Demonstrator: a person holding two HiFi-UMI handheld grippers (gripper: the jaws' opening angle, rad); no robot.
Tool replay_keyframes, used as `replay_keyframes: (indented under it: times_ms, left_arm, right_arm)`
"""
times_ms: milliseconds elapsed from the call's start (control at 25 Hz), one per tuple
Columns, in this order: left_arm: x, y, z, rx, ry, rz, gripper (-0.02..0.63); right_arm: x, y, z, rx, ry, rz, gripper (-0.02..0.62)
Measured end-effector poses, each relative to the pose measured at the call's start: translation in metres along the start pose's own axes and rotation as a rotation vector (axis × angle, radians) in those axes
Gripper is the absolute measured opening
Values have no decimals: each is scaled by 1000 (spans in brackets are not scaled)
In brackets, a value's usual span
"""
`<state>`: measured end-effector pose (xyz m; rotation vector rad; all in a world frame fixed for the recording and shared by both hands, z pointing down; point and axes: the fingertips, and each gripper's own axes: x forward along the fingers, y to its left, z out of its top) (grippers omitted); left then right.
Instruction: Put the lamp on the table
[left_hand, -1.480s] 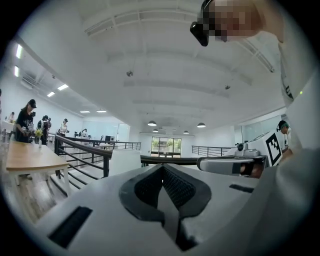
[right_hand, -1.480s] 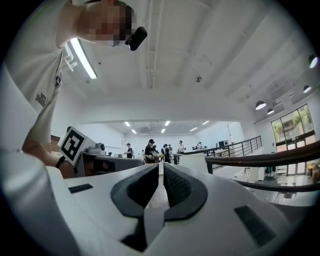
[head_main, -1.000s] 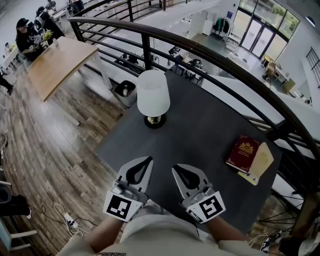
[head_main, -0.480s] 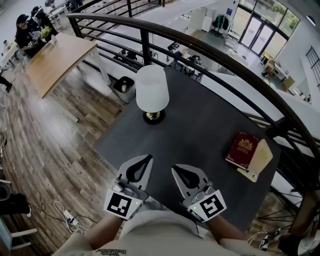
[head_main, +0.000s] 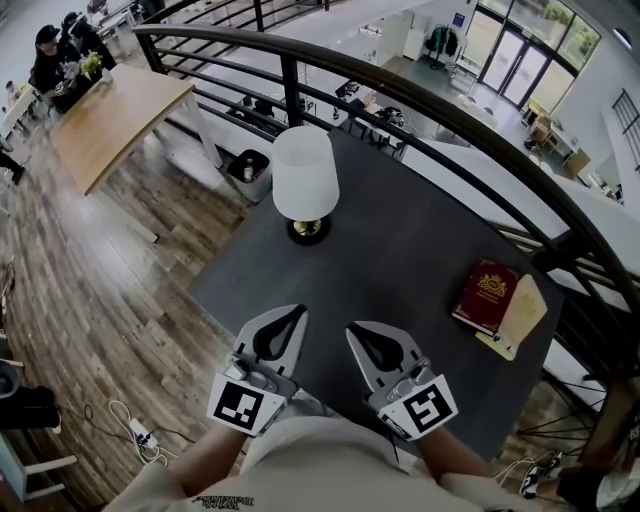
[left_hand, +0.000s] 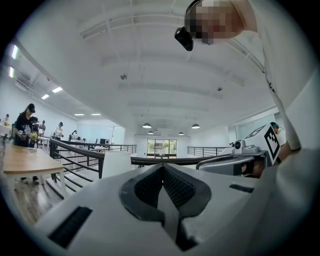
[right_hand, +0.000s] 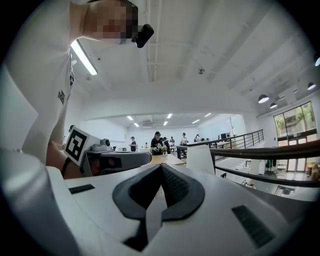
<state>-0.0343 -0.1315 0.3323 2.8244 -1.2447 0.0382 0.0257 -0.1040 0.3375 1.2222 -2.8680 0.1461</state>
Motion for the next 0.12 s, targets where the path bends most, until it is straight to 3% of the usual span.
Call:
replay_keyframes:
  times_ms: [120]
  left_arm:
    - [1,1,3,16,-28,25,6]
  right_arm:
    - [0,1,-1,-13,5,3,2]
